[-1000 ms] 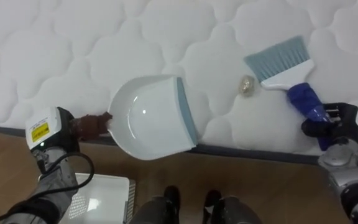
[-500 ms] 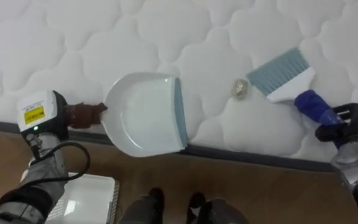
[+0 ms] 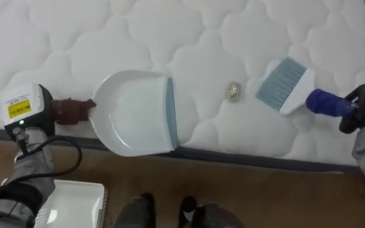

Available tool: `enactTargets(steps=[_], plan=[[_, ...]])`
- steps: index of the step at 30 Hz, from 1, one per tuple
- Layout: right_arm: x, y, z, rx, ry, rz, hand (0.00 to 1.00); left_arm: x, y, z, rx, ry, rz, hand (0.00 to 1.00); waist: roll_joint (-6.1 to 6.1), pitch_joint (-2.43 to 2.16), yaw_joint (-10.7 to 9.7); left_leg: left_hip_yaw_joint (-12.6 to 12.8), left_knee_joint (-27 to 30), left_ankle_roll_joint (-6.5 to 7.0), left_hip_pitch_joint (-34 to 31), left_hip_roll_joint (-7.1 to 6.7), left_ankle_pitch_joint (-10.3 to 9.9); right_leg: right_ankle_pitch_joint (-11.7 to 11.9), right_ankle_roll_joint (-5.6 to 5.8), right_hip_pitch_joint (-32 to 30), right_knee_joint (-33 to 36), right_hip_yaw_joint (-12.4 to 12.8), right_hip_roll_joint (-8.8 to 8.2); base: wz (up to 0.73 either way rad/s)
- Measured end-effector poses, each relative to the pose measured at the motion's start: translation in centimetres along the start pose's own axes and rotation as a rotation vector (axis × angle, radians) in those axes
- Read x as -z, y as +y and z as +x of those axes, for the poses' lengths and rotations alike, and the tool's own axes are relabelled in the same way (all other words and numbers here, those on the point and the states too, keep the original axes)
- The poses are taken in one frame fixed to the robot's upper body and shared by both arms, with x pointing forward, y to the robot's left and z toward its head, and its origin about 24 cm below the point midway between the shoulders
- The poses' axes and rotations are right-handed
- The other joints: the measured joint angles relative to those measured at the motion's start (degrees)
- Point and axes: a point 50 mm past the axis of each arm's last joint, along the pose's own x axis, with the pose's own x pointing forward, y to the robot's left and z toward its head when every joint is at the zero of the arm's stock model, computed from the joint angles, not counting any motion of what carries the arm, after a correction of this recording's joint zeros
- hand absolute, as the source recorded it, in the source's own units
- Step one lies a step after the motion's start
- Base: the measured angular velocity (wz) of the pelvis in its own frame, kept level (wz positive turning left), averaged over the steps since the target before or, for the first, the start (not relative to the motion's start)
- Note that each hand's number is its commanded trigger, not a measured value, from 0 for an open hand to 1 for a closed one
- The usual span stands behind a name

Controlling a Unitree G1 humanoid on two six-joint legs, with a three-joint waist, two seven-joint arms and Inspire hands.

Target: Clean bed

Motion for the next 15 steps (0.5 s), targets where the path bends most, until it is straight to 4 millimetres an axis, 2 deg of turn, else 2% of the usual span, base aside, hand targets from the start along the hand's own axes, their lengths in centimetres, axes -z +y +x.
enactTargets(steps=[2,6,13,15], plan=[[-0.6,-0.7,0.3,0.021,-0.039,-0.060,1.00,0.2,0.5,0.4,-0.012,-0.006,0.020,1.00,-0.73,0.14,0.3,0.8,-0.6,0.00,0.4,0.16,0.0,0.0,-0.02,-0.2,-0.1,0.5,0.00,-0.12],[-2.6,-1.9,0.4,0.066,-0.151,-0.184,1.00,0.8,1.4,1.0,-0.039,-0.003,0.046,1.00,-1.89,0.12,0.3,2.3,-1.6,-0.02,1.3,0.87,0.0,0.3,-0.35,0.1,-0.9,0.1,-0.03,-0.18],[-5.1,-3.0,0.2,0.096,-0.266,-0.330,1.00,0.8,1.8,1.3,-0.024,-0.024,0.057,1.00,-2.08,0.14,-0.1,2.6,-3.0,-0.19,2.7,1.44,0.0,0.6,-0.45,2.0,-3.8,-0.9,0.46,-0.07],[-5.6,-2.9,0.1,0.087,-0.293,-0.371,1.00,0.8,1.9,1.3,-0.022,-0.024,0.058,1.00,-2.10,0.14,0.1,2.6,-3.3,-0.21,3.0,1.89,0.0,1.6,-0.44,2.7,-4.9,-0.9,1.01,-0.08]])
